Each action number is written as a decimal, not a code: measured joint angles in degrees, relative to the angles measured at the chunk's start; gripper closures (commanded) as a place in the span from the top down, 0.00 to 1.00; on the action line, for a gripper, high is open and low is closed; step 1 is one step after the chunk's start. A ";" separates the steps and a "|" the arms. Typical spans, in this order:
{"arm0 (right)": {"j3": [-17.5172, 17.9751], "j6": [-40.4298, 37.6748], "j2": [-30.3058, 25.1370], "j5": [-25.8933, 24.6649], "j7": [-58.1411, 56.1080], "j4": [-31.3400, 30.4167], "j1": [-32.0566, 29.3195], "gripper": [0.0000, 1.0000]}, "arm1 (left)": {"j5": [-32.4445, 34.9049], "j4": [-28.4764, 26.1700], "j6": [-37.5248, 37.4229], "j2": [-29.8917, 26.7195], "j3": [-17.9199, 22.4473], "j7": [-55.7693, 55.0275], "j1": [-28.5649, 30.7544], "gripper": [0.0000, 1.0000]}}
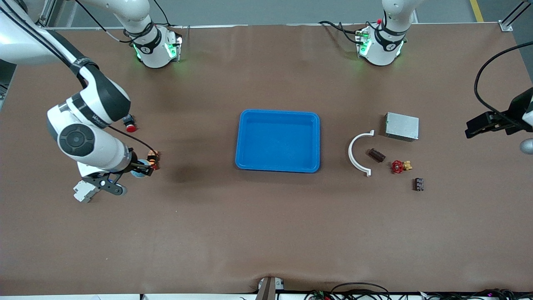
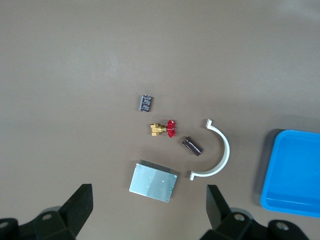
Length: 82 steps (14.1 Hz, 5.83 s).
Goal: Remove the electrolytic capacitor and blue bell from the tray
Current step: 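Carry the bell with the right gripper while the left gripper withdraws, then lower the bell beside the first bell with the right gripper and release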
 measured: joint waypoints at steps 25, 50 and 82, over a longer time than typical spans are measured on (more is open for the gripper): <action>-13.98 24.53 0.12 -6.16 -16.95 -9.62 -8.98 0.00 | -6.92 -15.26 0.35 -20.10 41.25 4.06 -36.47 1.00; -27.52 36.65 0.40 -6.43 -19.07 -7.56 -0.22 0.00 | -6.92 -15.35 2.79 -18.61 41.25 4.05 -36.88 1.00; -11.24 11.09 -3.67 -6.05 -22.48 -3.50 -2.45 1.00 | -6.92 -15.51 2.27 -18.45 41.25 4.05 -36.89 1.00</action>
